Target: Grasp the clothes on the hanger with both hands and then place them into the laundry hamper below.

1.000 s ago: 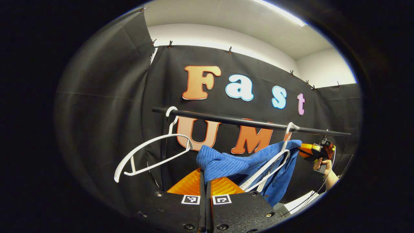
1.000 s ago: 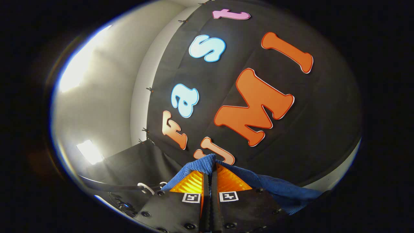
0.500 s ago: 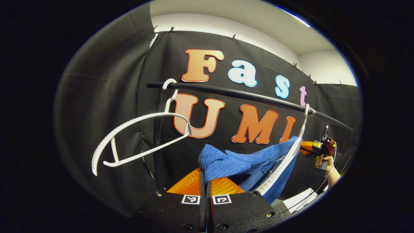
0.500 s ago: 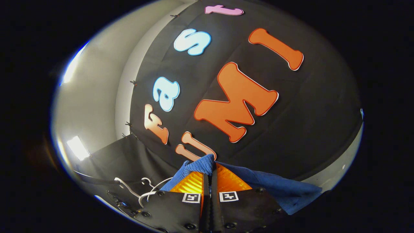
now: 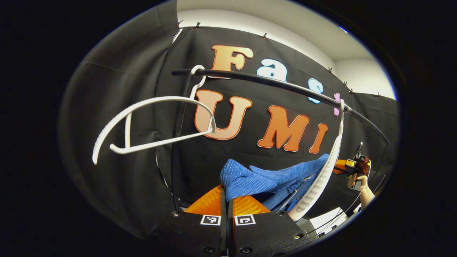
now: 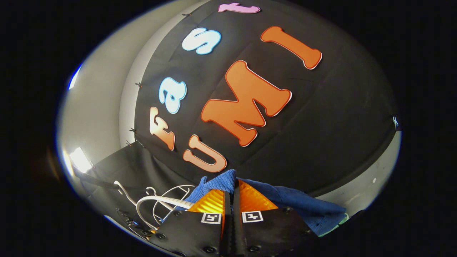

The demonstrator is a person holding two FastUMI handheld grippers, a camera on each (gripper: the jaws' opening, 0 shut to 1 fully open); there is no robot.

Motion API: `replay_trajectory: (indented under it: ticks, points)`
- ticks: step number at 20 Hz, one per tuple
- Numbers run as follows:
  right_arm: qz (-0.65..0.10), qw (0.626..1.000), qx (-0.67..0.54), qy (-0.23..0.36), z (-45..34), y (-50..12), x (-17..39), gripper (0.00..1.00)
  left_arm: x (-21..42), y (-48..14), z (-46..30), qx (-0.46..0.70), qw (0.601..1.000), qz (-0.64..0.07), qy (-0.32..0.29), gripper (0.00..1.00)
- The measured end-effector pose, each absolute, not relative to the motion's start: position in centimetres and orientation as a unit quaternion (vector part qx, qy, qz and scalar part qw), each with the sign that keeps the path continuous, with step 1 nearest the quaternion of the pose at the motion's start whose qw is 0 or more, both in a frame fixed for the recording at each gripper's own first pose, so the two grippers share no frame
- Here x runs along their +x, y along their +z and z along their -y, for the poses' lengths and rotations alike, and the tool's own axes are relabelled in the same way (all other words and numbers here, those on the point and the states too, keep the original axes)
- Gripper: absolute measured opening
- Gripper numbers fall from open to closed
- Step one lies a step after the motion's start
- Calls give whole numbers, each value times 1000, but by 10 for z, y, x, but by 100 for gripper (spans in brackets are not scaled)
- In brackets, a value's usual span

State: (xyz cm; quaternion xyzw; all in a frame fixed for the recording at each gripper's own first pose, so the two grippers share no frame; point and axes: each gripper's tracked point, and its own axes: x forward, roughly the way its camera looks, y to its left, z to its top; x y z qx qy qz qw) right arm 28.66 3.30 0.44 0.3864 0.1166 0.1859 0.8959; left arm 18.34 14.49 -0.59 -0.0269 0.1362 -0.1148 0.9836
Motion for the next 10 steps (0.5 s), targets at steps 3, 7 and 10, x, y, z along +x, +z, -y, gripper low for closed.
replay_trajectory:
  ticks: [3,7,10]
  points:
    - [-129,900,377,176,-33,-16,273,7,177,-22,-150,-34,982,-148,-109,2]
    - [-149,911,353,151,-28,-46,256,8,178,-40,-147,-26,981,-165,-95,1]
    - [-162,920,330,135,-27,-67,242,7,173,-64,-145,-11,981,-178,-76,0]
